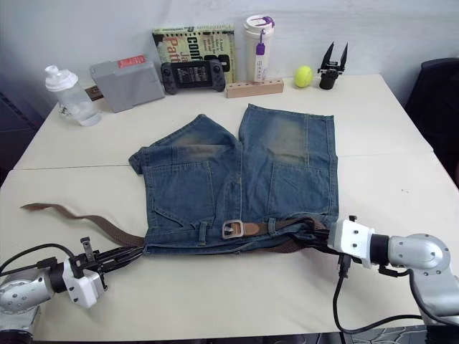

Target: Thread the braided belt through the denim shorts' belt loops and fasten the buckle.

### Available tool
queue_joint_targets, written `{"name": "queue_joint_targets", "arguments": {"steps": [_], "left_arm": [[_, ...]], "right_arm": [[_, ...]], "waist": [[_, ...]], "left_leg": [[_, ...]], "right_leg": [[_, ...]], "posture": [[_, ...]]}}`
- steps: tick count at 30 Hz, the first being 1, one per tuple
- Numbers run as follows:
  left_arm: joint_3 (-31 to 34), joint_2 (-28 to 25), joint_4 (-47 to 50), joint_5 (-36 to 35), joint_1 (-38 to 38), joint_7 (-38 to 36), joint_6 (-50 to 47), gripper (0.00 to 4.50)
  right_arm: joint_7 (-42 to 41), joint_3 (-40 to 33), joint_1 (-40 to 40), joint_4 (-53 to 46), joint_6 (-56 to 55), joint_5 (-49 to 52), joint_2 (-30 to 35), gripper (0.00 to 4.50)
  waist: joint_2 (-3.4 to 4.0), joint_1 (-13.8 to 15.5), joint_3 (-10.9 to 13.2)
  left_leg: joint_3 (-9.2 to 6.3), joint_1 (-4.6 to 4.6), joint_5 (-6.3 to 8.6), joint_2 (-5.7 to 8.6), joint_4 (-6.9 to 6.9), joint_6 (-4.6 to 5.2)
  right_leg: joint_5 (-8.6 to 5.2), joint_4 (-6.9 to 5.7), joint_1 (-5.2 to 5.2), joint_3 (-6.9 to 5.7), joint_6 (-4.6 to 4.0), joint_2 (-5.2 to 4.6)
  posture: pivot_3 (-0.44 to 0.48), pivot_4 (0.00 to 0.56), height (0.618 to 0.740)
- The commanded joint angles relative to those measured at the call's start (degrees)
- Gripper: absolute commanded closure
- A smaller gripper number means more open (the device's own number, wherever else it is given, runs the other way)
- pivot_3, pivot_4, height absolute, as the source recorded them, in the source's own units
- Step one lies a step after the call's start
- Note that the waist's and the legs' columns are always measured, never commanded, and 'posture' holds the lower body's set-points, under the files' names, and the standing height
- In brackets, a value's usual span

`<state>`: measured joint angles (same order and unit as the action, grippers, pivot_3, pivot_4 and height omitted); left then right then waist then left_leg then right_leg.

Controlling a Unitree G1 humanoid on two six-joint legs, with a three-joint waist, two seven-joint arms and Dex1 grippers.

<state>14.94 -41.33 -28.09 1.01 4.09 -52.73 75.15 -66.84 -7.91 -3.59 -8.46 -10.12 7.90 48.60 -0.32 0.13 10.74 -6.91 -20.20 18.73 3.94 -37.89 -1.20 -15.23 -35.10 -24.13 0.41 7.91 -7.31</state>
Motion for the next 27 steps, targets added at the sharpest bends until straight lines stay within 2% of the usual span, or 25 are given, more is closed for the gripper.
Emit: {"name": "queue_joint_targets", "arguments": {"steps": [1, 6, 10, 14, 16, 17, 19, 22, 25, 27], "left_arm": [[-0.8, -3.6, -6.3, 3.3, 2.9, 3.1, 2.1, 4.5], [-4.6, -5.9, -1.8, -0.1, 4.0, 6.8, -4.0, 4.5], [-9.8, -10.2, 10.4, -11.9, 9.3, 2.4, -19.4, 3.01], [-9.4, -18.6, 26.0, -28.6, 15.2, -4.7, -49.8, 1.16], [-6.8, -22.6, 30.5, -36.0, 15.5, -7.6, -60.2, 0.48], [-4.9, -25.3, 32.5, -40.6, 15.6, -10.0, -65.9, 0.09], [-1.4, -29.2, 34.9, -48.8, 14.2, -12.4, -77.1, 0.09], [0.5, -30.7, 35.3, -57.2, 6.7, -13.0, -88.5, 0.09], [-2.6, -27.9, 32.3, -57.8, -5.8, -10.8, -95.0, 0.09], [-7.7, -22.4, 27.9, -51.8, -15.3, -8.1, -95.2, 0.09]], "right_arm": [[0.0, 0.2, -1.9, 4.2, -4.7, -5.0, 4.7, 4.39], [-0.5, 0.5, -2.1, 2.0, -1.3, -1.3, 7.1, 4.39], [-3.6, -1.3, -3.3, -2.4, 6.9, 5.2, 10.9, 2.5], [-4.6, -5.3, -1.0, -5.9, 20.4, 16.3, 12.6, 0.5], [-7.2, -7.3, 0.1, -6.1, 26.5, 20.5, 15.2, 0.0], [-8.2, -8.0, 1.5, -5.8, 29.8, 22.7, 16.6, 0.0], [-9.4, -8.3, 6.1, -4.5, 35.1, 26.9, 18.4, 0.0], [-6.3, -5.5, 18.5, -0.4, 41.1, 30.1, 16.0, 0.0], [-2.4, 0.0, 31.3, 5.2, 44.2, 28.1, 10.1, 0.0], [2.9, 5.4, 39.2, 12.2, 43.0, 21.5, 4.0, 0.0]], "waist": [[0.32, -0.2, -0.2], [0.36, -0.2, -0.3], [0.24, -0.2, -0.2], [0.17, -0.3, -0.2], [0.25, -0.3, -0.2], [0.26, -0.3, -0.1], [0.31, -0.3, 0.2], [0.39, -0.3, 0.4], [0.47, -0.6, 0.7], [0.4, -0.9, 0.7]], "left_leg": [[0.01, 0.09, 0.1, -0.08, 0.02, 0.06], [0.15, 0.77, 0.48, -0.58, 0.05, 0.08], [0.18, 0.77, 0.62, -0.76, 0.03, -0.02], [0.19, 0.76, 0.7, -1.19, -0.02, -0.07], [0.22, 0.76, 0.7, -1.25, -0.03, -0.07], [0.24, 0.78, 0.71, -1.27, -0.04, -0.08], [0.24, 0.77, 0.71, -1.35, -0.05, -0.08], [0.25, 0.75, 0.7, -1.52, -0.09, -0.09], [0.35, 0.68, 0.69, -1.56, -0.07, -0.14], [0.38, 0.73, 0.7, -1.53, -0.05, -0.17]], "right_leg": [[0.0, 0.17, 0.17, -0.01, 0.01, 0.08], [-0.14, 0.41, 0.77, 0.07, -0.02, 0.48], [-0.19, 0.43, 0.73, 0.09, -0.13, 0.68], [-0.24, 0.41, 0.73, 0.08, -0.25, 0.79], [-0.24, 0.44, 0.75, 0.08, -0.31, 0.83], [-0.27, 0.38, 0.75, 0.08, -0.37, 0.83], [-0.44, 0.38, 0.73, 0.07, -0.67, 0.91], [-0.54, 0.38, 0.7, 0.03, -0.98, 1.09], [-0.51, 0.42, 0.56, 0.02, -1.02, 1.11], [-0.44, 0.41, 0.57, 0.02, -0.9, 1.18]], "posture": [[0.0, 0.15, 0.712], [0.0, 0.15, 0.712], [0.0, 0.15, 0.712], [0.0, 0.15, 0.712], [0.0, 0.15, 0.712], [0.0, 0.15, 0.712], [0.0, 0.15, 0.712], [0.0, 0.15, 0.712], [0.0, 0.15, 0.712], [0.0, 0.15, 0.712]]}}
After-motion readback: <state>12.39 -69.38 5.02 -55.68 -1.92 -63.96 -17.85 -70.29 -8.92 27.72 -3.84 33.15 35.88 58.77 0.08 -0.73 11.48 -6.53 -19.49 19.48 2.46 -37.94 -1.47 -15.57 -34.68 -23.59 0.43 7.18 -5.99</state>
